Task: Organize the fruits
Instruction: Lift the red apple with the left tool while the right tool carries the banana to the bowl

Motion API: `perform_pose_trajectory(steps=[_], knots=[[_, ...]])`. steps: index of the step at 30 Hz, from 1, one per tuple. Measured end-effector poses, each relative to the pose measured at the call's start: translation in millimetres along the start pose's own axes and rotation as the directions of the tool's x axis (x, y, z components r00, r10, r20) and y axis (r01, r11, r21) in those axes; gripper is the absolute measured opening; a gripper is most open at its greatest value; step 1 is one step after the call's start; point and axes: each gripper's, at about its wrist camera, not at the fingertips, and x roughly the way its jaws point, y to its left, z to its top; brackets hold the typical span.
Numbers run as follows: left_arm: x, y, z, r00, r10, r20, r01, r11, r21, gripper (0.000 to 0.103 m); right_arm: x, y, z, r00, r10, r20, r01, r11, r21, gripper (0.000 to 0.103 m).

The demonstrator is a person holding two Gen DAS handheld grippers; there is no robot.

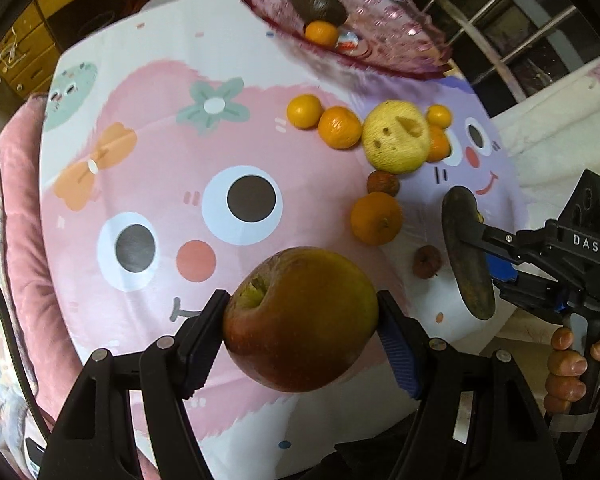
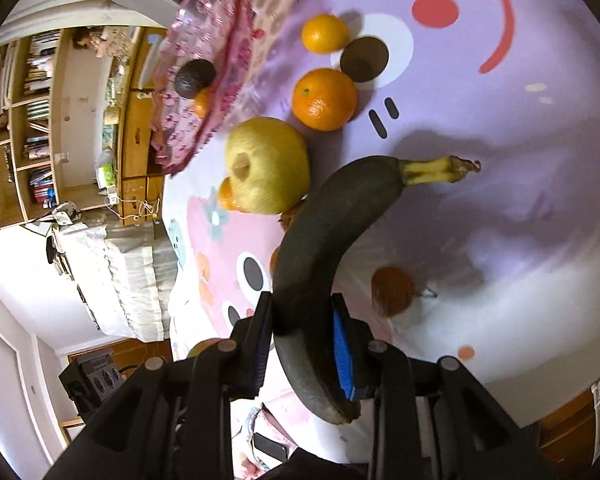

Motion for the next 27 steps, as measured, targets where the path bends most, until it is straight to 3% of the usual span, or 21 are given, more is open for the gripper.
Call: perform_pose_trajectory(steps=[9, 19, 27], knots=[[-49, -2, 3, 0.995, -0.025, 0.096, 0.022, 0.999, 0.033, 0.071, -42, 17, -23, 0.994, 0.034, 0.101, -0.031, 0.999, -0.037, 0.027], [-85, -15, 26, 0.985, -0.032, 0.170, 0.031, 0.999, 0.008, 0.071, -74, 55, 2, 0.989, 0.051, 0.136, -0.029, 0.987, -0.159, 0.027], [-97, -34, 64, 0.974, 0.001, 0.226, 0.009, 0.999, -0.044, 0.071, -86, 94, 40, 0.993, 0.065, 0.100, -0.034, 0.956, -0.291, 0.027]])
